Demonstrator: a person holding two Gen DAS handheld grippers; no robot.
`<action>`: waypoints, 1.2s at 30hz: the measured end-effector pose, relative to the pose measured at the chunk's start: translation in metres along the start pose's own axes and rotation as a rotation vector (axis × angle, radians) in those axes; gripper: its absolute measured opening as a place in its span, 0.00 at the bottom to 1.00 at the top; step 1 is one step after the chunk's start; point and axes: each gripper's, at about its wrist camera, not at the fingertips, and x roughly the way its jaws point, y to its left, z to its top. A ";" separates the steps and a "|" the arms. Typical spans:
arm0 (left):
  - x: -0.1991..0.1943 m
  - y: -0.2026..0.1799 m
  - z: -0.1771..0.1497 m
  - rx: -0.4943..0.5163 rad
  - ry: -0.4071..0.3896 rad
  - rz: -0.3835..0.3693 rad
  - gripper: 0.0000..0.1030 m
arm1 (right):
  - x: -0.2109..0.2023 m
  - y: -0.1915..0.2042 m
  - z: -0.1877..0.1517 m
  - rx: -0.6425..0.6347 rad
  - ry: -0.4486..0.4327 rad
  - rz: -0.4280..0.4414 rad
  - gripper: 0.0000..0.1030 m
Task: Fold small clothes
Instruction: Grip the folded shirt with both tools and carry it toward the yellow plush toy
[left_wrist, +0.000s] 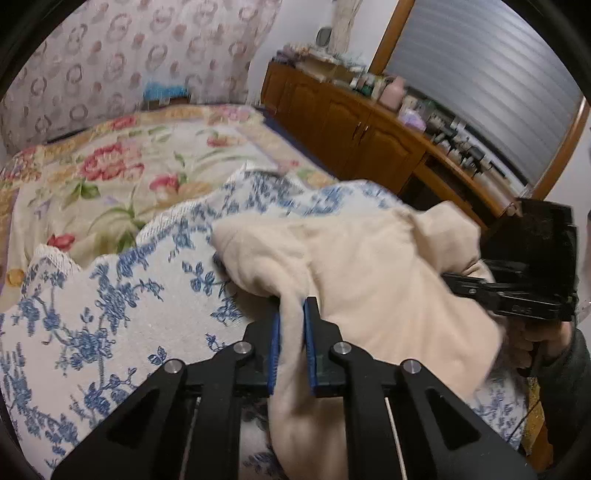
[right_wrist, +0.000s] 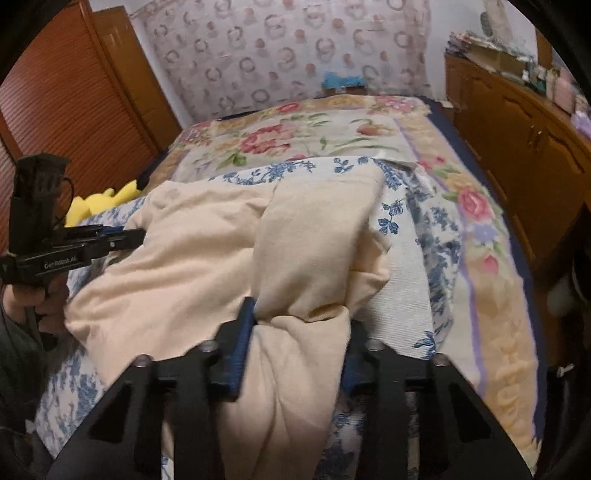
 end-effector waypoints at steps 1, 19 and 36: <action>-0.007 -0.001 0.000 0.001 -0.019 -0.002 0.09 | -0.003 0.000 0.000 -0.002 -0.008 0.022 0.19; -0.197 0.067 -0.057 -0.098 -0.353 0.222 0.08 | -0.010 0.169 0.069 -0.384 -0.188 0.132 0.16; -0.271 0.196 -0.194 -0.440 -0.354 0.626 0.07 | 0.143 0.457 0.122 -0.936 -0.098 0.229 0.16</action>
